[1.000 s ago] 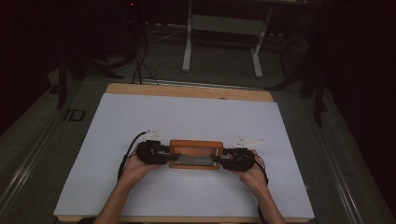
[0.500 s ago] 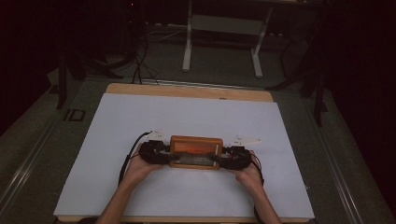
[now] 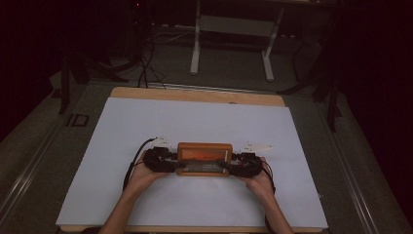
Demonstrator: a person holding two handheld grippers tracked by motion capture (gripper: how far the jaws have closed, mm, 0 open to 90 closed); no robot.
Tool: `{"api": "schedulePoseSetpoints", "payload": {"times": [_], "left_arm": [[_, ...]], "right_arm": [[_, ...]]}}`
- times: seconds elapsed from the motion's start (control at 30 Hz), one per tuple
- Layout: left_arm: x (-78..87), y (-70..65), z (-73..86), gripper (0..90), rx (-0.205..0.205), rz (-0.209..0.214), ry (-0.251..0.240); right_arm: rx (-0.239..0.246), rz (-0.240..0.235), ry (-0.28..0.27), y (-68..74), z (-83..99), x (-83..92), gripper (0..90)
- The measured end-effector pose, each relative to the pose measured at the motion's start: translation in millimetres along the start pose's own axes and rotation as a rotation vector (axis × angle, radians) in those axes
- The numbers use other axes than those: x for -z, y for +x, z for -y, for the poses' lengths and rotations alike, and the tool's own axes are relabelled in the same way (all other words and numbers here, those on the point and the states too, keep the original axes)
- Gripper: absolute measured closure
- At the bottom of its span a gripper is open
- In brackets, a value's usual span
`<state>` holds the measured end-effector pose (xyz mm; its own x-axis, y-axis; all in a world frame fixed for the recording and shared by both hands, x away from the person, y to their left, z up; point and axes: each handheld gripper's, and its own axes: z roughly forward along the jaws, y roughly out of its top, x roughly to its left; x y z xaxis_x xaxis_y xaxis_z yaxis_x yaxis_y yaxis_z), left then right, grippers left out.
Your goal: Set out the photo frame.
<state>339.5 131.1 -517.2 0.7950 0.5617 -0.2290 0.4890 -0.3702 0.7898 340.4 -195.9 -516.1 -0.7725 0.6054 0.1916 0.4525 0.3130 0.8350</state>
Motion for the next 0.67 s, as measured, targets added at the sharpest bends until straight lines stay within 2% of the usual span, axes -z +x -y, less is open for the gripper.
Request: {"api": "schedulePoseSetpoints", "payload": {"times": [0.07, 0.3, 0.37, 0.53, 0.63, 0.67], "left_arm": [[0.3, 1.8, 0.5, 50.8, 0.008, 0.002, -0.002], [4.1, 4.0, 0.9, 50.8, 0.016, -0.004, -0.010], [7.1, 4.3, 0.6, 47.3, 0.018, -0.010, -0.010], [25.8, 6.2, 0.7, 40.4, 0.022, 0.014, -0.062], [34.4, 7.3, 1.1, 37.7, 0.024, 0.006, -0.084], [40.0, 8.7, 1.7, 37.1, 0.029, -0.002, -0.101]], "right_arm": [[0.006, -0.002, 0.008, 0.0, 0.2, 0.2, 48.1], [0.017, -0.017, 0.009, 0.4, 0.1, 3.0, 46.4], [0.021, -0.019, 0.006, 0.6, -0.4, 4.7, 45.1], [0.037, -0.030, -0.040, -2.1, -5.3, 21.3, 41.1], [0.039, -0.030, -0.056, -4.3, -6.4, 28.0, 39.3], [0.040, -0.031, -0.065, -8.7, -6.4, 36.1, 37.6]]}}
